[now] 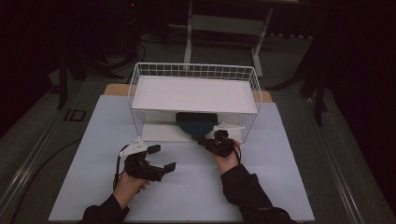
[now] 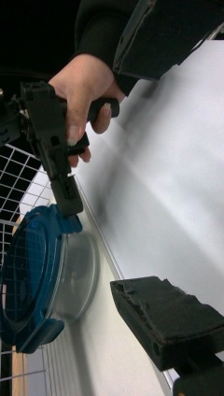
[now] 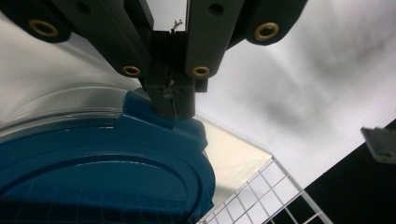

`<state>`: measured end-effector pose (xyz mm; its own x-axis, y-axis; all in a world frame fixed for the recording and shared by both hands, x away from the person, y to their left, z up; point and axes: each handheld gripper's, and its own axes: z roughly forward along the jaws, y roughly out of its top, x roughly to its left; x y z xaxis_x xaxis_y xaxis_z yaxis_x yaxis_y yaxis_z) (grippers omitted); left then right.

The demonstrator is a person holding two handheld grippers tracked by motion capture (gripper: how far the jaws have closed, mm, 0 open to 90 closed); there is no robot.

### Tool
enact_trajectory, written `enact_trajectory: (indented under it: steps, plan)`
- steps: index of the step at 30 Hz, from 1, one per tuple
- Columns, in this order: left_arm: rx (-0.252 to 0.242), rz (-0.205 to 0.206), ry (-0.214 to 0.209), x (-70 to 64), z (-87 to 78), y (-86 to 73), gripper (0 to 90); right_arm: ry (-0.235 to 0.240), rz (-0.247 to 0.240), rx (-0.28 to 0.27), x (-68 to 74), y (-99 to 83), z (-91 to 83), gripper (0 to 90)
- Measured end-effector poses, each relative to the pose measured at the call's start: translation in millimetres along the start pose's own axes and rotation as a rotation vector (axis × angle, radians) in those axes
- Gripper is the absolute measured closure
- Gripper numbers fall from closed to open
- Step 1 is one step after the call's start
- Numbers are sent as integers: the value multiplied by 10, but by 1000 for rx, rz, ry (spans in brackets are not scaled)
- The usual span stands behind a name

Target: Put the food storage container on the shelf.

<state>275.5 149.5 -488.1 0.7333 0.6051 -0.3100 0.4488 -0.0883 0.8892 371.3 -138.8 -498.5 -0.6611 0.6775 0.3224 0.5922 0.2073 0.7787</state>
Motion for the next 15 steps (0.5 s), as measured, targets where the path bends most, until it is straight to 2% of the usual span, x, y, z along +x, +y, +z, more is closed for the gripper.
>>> enact_trajectory:
  steps: [10, 15]
  plan:
    - [2, 2, 1, 2, -4, -2, 2, -8, 12, -6, -56, 75, 72, 900]
    - [3, 13, 1, -16, -6, 5, 2, -10, 12, -6, -29, 66, 71, 890]
